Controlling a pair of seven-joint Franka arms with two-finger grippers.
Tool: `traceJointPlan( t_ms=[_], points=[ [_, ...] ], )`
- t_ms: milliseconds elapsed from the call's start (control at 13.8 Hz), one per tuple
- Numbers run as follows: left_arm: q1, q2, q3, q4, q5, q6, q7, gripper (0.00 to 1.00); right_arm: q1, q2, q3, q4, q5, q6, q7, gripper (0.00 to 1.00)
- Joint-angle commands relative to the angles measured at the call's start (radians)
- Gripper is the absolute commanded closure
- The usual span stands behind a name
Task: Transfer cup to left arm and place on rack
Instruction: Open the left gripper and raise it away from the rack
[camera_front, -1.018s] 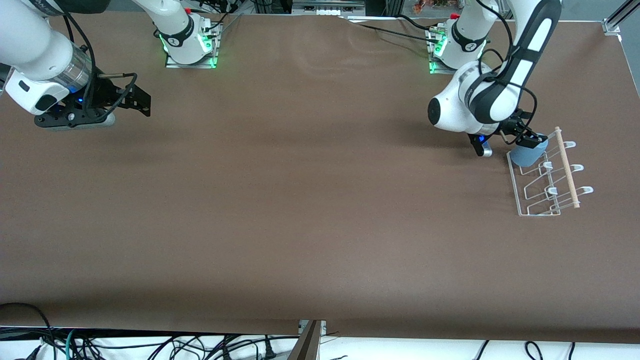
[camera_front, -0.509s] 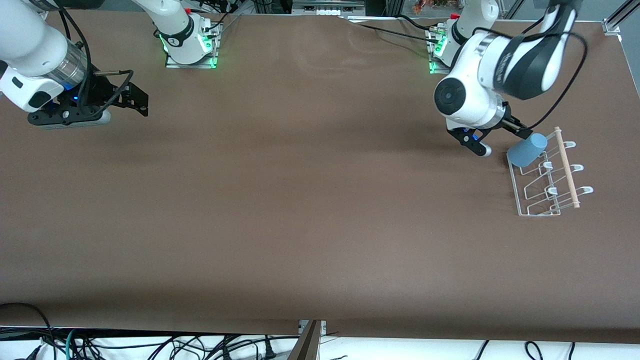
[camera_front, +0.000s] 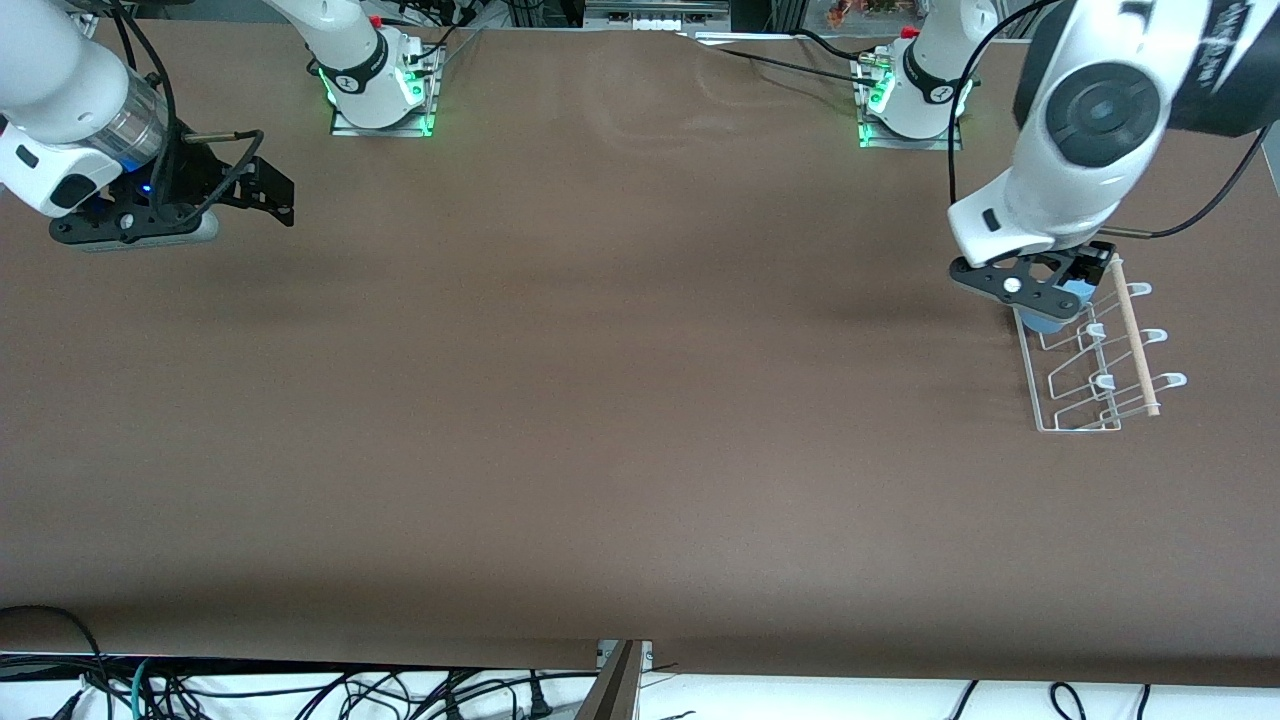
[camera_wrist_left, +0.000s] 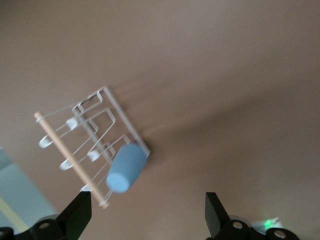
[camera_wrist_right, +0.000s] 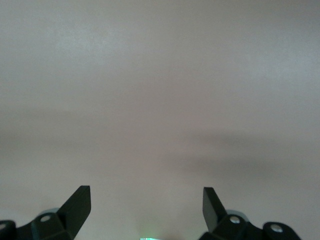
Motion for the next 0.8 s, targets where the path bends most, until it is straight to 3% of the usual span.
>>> traceJointPlan(
  t_ms=[0,291,727],
  points=[
    [-0.018,-0.051,0.103,-0.007,-0.191,0.108,-0.069,0.0,0.011,0.027,-0.004,0.055,0.016,-0.024,-0.015,0.01],
    [-0.051,-0.082,0.209,0.009,-0.228,0.131,-0.113,0.0,0.011,0.027,-0.004,0.056,0.017,-0.025,-0.017,0.01],
    [-0.052,-0.081,0.215,0.011,-0.222,0.133,-0.13,0.0,0.01,0.028,-0.009,0.056,0.016,-0.061,-0.017,0.01]
  ],
)
